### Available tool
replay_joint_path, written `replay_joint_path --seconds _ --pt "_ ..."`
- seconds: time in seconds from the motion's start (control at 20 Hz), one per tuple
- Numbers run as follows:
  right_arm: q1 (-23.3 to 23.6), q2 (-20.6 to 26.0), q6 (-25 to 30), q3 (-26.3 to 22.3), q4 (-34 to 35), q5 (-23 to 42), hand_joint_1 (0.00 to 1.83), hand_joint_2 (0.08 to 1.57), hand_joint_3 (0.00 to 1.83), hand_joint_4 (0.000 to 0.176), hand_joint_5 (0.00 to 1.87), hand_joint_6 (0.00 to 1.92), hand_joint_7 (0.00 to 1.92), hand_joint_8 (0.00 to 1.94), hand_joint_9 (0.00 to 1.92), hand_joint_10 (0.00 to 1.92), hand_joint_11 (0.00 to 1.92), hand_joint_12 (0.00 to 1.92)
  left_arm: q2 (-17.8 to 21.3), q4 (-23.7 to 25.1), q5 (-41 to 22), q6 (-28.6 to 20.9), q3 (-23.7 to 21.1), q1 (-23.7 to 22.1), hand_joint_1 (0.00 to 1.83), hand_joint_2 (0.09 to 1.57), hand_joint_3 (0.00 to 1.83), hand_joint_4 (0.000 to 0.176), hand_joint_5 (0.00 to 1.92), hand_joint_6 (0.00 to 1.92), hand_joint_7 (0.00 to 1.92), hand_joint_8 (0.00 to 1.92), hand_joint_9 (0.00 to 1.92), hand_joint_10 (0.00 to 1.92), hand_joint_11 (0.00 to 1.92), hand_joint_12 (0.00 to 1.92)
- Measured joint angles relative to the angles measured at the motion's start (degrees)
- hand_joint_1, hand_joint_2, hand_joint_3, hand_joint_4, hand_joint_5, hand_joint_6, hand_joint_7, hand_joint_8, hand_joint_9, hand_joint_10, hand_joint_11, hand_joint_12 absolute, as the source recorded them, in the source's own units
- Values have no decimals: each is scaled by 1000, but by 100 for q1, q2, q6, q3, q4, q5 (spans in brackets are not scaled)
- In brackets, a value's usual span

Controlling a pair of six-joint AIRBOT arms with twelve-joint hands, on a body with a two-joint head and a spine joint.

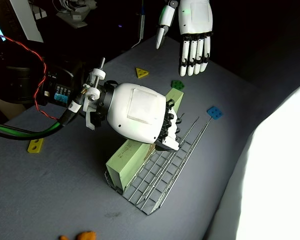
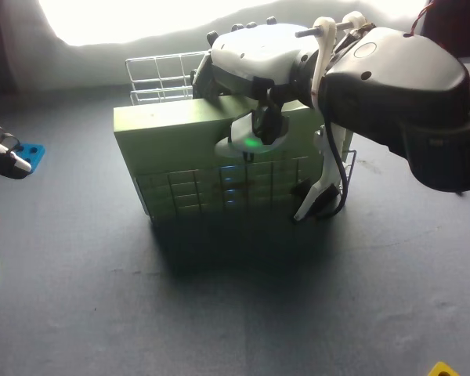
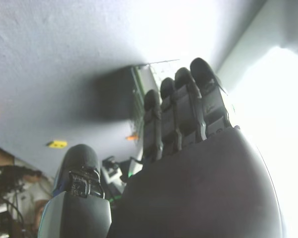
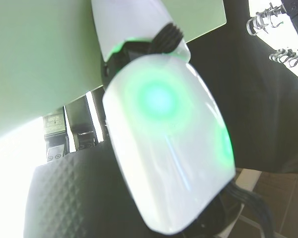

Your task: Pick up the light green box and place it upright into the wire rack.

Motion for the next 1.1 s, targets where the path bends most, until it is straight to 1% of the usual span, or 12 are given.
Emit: replay_joint_path --seconds 0.35,0.4,0.45,0.5,0.55,0.6,0.65,0.7,0.75,0.85,0.95,1.1 --pt "0 0 2 0 0 0 1360 1161 0 0 922 952 910 1157 735 1501 507 1702 0 4 2 0 0 0 140 1236 0 0 278 5 253 3 202 4 0 493" --pt "0 0 2 0 0 0 1355 1182 3 0 907 907 825 1340 712 1537 553 1712 0 4 2 0 0 0 131 1248 3 0 230 3 232 1 188 2 0 434" --pt "0 0 2 0 0 0 1261 1147 0 0 979 851 895 1313 743 1482 558 1742 -2 4 2 0 0 -2 25 1245 1 0 135 0 171 0 130 0 0 341" --pt "0 0 2 0 0 0 1252 1142 0 0 999 802 899 1351 752 1496 574 1759 0 7 0 0 0 0 4 1245 1 0 122 2 178 5 129 3 0 365" --pt "0 0 4 0 2 0 1335 1171 0 0 914 901 864 1282 734 1536 543 1764 -2 7 0 0 0 0 0 1267 8 0 135 6 193 6 151 10 0 412" --pt "0 0 22 0 0 2 1355 1172 0 0 908 894 872 1246 735 1541 536 1763 0 7 4 0 0 -2 0 1278 9 0 152 10 188 3 157 10 0 454" --pt "0 0 46 0 0 0 1067 1106 0 0 565 604 621 696 512 999 241 1486 0 7 4 0 0 -2 0 1288 9 0 142 3 139 1 101 5 0 358" --pt "0 0 66 0 2 0 946 1049 0 0 425 309 522 326 389 727 62 1453 0 7 0 0 0 0 0 1279 3 0 169 10 161 8 117 11 0 280" --pt "0 0 68 0 2 4 925 1030 0 0 429 158 556 156 402 612 48 1442 0 7 -2 0 0 0 0 1272 0 0 181 13 172 11 110 8 0 264" --pt "0 0 90 0 -22 15 917 1034 0 0 446 51 584 44 417 542 18 1457 0 7 2 0 0 0 0 1272 0 0 159 2 154 2 92 1 0 183" --pt "0 0 90 0 -31 9 901 1034 0 0 439 22 591 21 422 535 25 1459 0 9 0 0 0 0 0 1273 1 0 149 1 144 0 81 0 0 159" --pt "0 0 90 0 -37 17 883 1044 4 0 439 17 586 14 413 530 1 1450 0 11 0 0 0 0 20 1269 0 0 181 5 189 5 132 10 0 282"
